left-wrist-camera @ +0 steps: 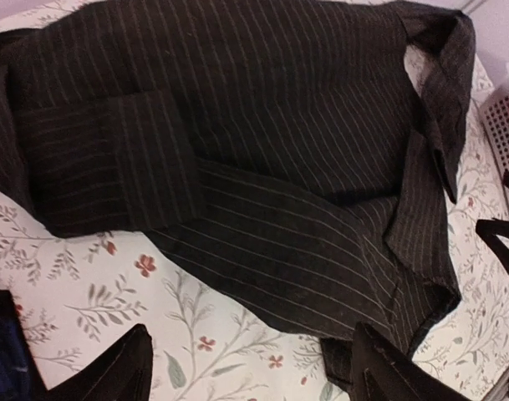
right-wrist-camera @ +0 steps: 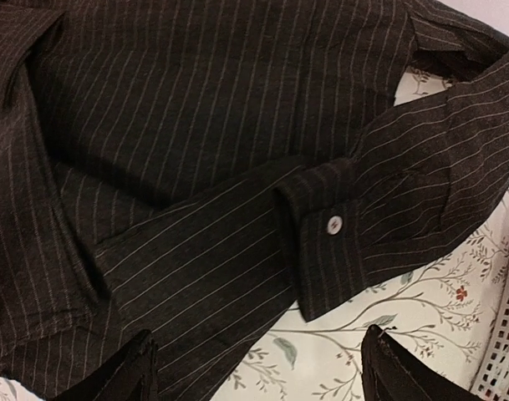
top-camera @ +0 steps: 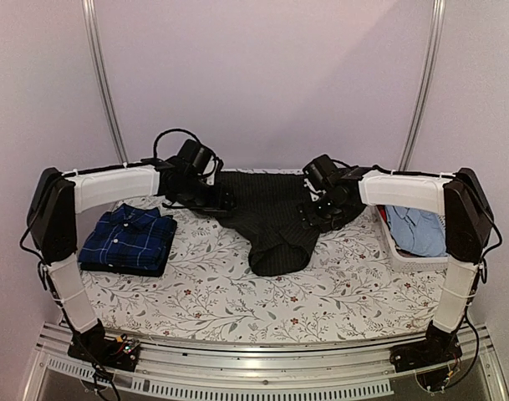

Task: Fold and stack the long sleeve shirts
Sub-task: Flatten out the crumpled shirt at the center of the board.

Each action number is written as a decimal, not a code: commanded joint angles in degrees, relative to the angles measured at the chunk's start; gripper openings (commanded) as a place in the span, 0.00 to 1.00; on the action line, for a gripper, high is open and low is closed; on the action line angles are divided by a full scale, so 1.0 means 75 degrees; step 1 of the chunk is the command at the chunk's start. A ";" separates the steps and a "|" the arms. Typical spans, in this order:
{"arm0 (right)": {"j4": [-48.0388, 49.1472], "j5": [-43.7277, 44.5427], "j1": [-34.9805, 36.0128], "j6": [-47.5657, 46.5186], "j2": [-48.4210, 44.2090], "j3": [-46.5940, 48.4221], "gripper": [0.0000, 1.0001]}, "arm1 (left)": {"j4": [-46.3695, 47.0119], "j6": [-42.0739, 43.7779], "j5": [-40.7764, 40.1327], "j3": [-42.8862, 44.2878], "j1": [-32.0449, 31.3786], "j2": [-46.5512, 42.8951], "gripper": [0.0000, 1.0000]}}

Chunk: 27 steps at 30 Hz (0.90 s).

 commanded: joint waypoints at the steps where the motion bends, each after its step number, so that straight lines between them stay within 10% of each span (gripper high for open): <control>1: 0.0451 -0.0152 0.0523 0.0586 -0.0485 -0.0607 0.82 | 0.0543 -0.0366 -0.0132 -0.0739 -0.1029 -0.0353 0.82; 15: 0.0771 -0.0016 0.1246 0.0959 0.0043 -0.1092 0.79 | 0.0660 -0.0694 -0.0827 -0.0967 -0.2385 0.0622 0.80; 22: 0.0798 -0.0011 0.1247 0.1049 0.0359 -0.1194 0.67 | 0.0942 -0.0825 -0.0518 -0.1530 -0.2373 0.0626 0.37; 27: 0.0779 0.0092 0.1250 0.1229 0.0279 -0.1414 0.40 | 0.1008 -0.1051 -0.0289 -0.2122 -0.2380 0.0288 0.04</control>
